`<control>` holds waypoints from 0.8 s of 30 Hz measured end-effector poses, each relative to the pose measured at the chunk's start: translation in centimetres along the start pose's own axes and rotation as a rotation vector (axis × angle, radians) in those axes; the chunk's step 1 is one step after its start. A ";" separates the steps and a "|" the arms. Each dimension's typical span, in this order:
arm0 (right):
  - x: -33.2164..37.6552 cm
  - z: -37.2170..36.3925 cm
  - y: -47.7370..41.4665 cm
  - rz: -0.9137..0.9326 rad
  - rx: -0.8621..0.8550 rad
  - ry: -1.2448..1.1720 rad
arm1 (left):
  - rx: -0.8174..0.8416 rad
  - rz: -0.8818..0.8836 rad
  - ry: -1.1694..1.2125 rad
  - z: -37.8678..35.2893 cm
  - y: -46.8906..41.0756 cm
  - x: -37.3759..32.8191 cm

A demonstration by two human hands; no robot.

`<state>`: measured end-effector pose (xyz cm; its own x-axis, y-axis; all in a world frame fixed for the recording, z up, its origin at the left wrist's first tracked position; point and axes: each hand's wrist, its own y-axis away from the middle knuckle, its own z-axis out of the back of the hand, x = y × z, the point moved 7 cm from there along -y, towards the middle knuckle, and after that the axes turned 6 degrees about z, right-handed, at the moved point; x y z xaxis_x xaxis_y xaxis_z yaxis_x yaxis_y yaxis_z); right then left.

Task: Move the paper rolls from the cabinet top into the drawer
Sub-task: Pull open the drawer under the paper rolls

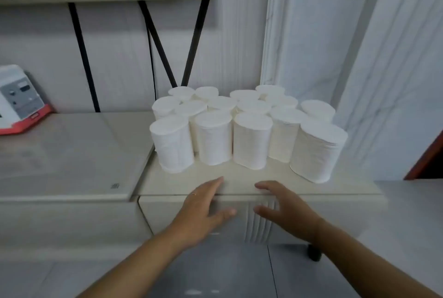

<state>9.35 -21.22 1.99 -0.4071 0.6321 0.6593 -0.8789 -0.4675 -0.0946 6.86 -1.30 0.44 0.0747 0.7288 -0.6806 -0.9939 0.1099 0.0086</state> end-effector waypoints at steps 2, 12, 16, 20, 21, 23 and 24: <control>-0.5 -1.0 0.5 -0.002 -0.025 0.244 | -0.076 -0.012 -0.157 -0.6 0.6 0.6; -2.8 -4.3 2.0 0.001 -0.173 0.649 | -0.291 -0.123 -0.466 -2.6 1.5 1.8; -2.7 -4.9 2.1 -0.033 -0.219 0.714 | -0.325 -0.112 -0.515 -3.1 1.8 1.9; -2.2 -5.2 2.6 -0.056 -0.280 0.714 | -0.338 -0.100 -0.513 -3.4 1.9 2.0; -2.1 -5.2 2.8 -0.067 -0.299 0.704 | -0.341 -0.091 -0.516 -3.5 2.0 2.0; -1.9 -5.3 3.0 -0.087 -0.338 0.687 | -0.353 -0.066 -0.528 -3.6 2.0 2.1; -1.9 -5.4 3.1 -0.099 -0.342 0.680 | -0.355 -0.052 -0.534 -3.8 2.1 2.1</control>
<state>6.08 -20.52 -3.52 -0.2887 0.9538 0.0833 -0.9022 -0.2419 -0.3571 4.67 -2.05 -3.75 0.0627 0.9747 -0.2145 -0.9475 -0.0093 -0.3195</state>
